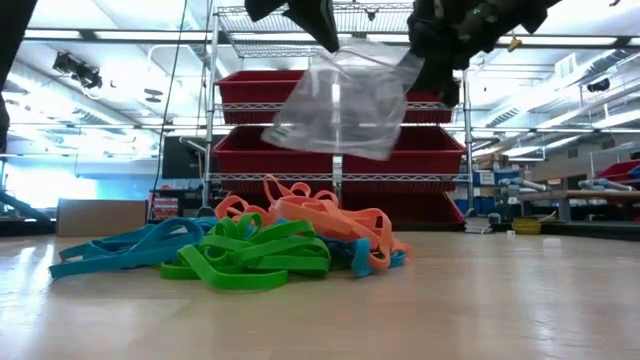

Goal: Sort rubber bands
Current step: Open the transparent zip bag

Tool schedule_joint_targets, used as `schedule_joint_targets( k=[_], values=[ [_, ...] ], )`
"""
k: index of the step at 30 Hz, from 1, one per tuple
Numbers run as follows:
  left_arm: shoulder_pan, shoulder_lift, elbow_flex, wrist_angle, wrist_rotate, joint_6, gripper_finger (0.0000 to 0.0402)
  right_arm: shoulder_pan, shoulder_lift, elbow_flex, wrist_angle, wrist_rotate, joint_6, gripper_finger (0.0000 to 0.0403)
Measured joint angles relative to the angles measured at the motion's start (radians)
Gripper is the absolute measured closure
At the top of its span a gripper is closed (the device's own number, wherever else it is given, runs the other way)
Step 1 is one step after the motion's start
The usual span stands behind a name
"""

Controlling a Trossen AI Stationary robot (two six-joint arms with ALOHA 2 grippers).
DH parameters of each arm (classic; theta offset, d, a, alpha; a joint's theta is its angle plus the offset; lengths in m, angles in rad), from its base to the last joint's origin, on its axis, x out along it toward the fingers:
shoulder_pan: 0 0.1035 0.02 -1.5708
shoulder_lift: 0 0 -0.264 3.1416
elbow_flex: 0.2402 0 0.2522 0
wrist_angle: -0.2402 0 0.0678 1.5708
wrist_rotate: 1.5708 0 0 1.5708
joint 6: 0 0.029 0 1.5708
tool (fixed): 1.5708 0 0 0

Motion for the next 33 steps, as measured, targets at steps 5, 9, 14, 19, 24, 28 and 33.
schedule_joint_targets(
  k=[5, 9, 14, 19, 24, 28, 33],
  values=[
    [0.0, 0.0, 0.0, 0.001, -0.003, -0.007, 0.0401, 0.0, 0.038, 0.0, 0.026, -0.027, 0.009, 0.0297],
    [-0.001, 0.0, 0.0, 0.013, -0.003, -0.01, 0.0401, 0.007, 0.055, 0.0, 0.063, -0.037, 0.009, 0.0298],
    [-0.001, 0.0, 0.0, 0.023, -0.004, -0.011, 0.0401, 0.012, 0.067, 0.0, 0.1, -0.075, 0.002, 0.0318],
    [-0.001, 0.0, -0.028, 0.012, -0.004, -0.014, 0.0401, 0.019, 0.069, 0.0, 0.074, -0.015, -0.02, 0.0389],
    [-0.001, 0.0, -0.109, -0.028, -0.005, -0.056, 0.0401, 0.004, 0.041, 0.0, 0.074, 0.053, -0.019, 0.0373],
    [-0.001, 0.0, -0.177, -0.024, -0.019, -0.07, 0.0401, -0.012, 0.027, 0.0, 0.077, -0.004, -0.008, 0.0348],
    [-0.001, 0.001, -0.219, 0.036, -0.023, -0.087, 0.0401, -0.016, 0.036, 0.0, 0.07, -0.023, 0.003, 0.033]
  ],
)
